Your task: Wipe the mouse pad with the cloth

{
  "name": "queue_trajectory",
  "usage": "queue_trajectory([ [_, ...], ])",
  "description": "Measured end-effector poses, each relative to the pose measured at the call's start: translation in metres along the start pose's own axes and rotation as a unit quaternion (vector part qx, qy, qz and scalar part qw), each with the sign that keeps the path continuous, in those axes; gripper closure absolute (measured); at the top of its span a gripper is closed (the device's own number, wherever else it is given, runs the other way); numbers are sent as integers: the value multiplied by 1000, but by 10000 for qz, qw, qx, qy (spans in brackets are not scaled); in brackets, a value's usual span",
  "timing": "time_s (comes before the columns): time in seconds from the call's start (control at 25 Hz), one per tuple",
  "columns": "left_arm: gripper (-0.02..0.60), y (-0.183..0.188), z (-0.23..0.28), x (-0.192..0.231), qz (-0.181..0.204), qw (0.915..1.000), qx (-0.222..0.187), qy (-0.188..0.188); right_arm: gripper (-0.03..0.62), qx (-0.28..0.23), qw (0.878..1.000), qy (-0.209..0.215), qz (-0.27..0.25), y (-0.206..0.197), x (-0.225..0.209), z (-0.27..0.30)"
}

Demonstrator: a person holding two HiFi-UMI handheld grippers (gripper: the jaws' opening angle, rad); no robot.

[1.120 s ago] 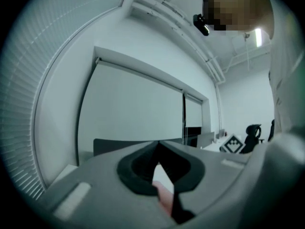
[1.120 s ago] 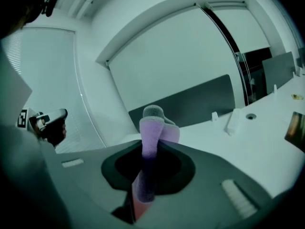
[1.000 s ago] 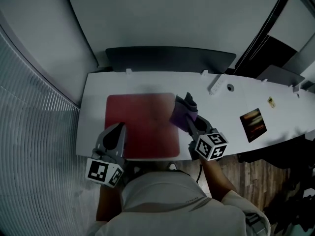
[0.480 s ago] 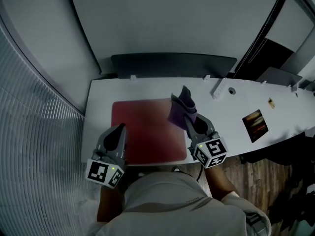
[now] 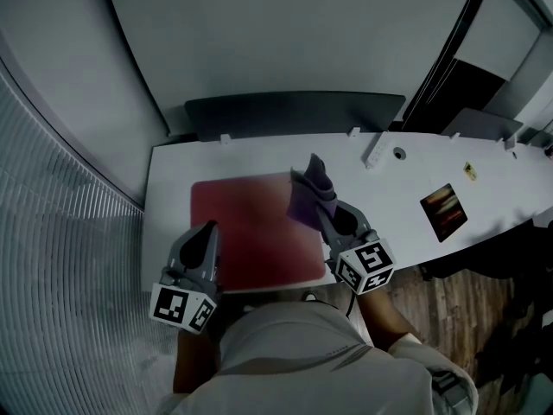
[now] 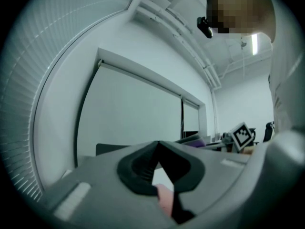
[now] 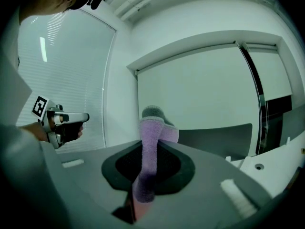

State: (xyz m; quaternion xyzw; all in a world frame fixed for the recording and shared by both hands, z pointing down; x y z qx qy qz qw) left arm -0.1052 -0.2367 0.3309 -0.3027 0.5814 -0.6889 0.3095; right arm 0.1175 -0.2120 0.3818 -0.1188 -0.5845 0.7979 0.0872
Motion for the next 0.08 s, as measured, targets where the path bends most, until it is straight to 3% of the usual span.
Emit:
queue_trajectory([
  [0.08,580,0,0,0,-2,10000,-2,-1,548,1,10000,13,3,0,0,0],
])
Point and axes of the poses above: the fingertips, and each gripper's own axes: z forward along the fingers, x to its left, y out of its top, the point moved 2 cm from there along -z, backward along the fingers, and after that the axes turned 10 degrees about x, right-handed, at the moved point
